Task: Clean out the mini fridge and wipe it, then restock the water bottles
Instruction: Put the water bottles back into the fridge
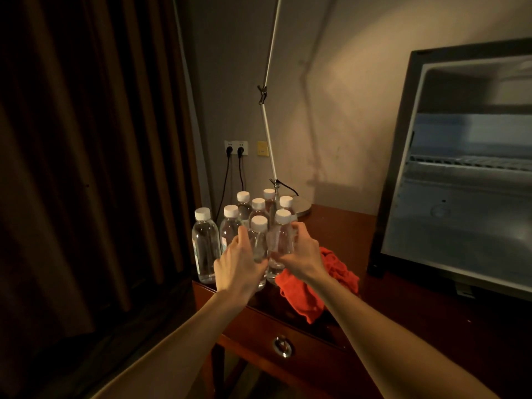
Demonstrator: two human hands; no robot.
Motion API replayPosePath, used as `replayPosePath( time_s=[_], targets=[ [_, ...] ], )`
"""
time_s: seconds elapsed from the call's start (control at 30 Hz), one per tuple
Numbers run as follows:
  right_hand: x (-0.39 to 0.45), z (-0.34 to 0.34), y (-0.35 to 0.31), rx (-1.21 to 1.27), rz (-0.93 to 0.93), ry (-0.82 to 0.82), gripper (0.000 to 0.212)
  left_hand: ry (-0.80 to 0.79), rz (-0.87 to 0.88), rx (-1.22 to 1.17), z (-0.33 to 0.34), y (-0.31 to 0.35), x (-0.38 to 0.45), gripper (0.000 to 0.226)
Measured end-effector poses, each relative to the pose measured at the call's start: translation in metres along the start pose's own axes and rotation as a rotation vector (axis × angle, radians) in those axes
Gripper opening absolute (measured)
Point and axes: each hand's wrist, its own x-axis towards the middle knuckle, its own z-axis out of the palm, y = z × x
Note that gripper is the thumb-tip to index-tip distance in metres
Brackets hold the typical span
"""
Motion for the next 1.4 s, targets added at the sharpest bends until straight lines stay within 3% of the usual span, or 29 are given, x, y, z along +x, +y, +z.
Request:
replayPosePath(
  time_s=[0.3, 0.63, 0.97, 1.27, 1.4],
  targets=[
    [-0.022, -0.043, -0.017, 0.177, -0.045, 0.198, 0.062, 0.016, 0.123, -0.203, -0.01, 0.021, -0.002, 0.06],
    [-0.06, -0.175, -0.005, 0.02, -0.108, 0.356, 0.072, 0.055, 0.328, -0.38, -0.013, 0.118, -0.005, 0.044],
    [-0.091, -0.292, 0.059, -0.123, 0.069, 0.506, 0.075, -0.136, 0.405, -0.47, 0.043, 0.235, -0.01, 0.063],
    [-0.058, -0.344, 0.125, -0.104, 0.18, 0.563, 0.077, -0.248, 0.42, -0.496, 0.125, 0.306, 0.013, 0.06],
    [-0.024, -0.351, 0.159, -0.014, 0.184, 0.605, 0.066, -0.282, 0.391, -0.502, 0.167, 0.325, 0.032, 0.061]
  ],
)
